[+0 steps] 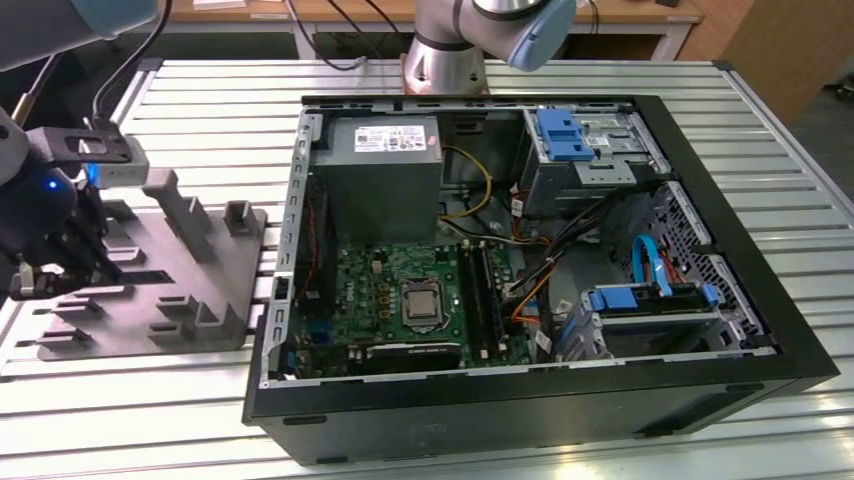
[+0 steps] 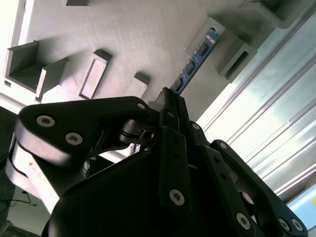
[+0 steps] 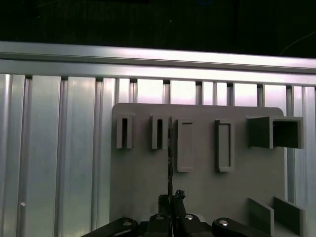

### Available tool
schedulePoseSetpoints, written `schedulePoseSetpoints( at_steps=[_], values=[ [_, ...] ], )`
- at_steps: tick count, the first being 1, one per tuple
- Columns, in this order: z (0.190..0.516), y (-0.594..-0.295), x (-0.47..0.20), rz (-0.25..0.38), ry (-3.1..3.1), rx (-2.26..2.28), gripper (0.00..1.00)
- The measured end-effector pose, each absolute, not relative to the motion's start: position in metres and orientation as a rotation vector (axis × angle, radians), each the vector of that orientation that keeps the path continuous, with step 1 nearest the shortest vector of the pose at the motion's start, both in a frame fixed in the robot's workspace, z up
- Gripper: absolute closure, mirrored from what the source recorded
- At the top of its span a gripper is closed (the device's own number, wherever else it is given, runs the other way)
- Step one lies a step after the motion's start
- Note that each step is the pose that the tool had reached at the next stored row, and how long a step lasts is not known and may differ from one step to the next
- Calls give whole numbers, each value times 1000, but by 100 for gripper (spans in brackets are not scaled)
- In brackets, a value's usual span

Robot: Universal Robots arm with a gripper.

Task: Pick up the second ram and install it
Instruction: 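Pick up the second ram and move it above second insertion slot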

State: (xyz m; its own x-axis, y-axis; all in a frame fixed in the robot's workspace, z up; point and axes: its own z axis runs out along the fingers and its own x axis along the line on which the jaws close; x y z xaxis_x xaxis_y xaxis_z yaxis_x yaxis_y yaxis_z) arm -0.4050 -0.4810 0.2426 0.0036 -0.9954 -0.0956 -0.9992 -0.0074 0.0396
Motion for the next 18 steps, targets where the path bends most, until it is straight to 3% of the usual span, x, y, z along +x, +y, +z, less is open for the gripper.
schedulePoseSetpoints(
  at_steps=[18],
  values=[
    [259, -481, -405, 174, 2171, -2184, 86]
  ],
)
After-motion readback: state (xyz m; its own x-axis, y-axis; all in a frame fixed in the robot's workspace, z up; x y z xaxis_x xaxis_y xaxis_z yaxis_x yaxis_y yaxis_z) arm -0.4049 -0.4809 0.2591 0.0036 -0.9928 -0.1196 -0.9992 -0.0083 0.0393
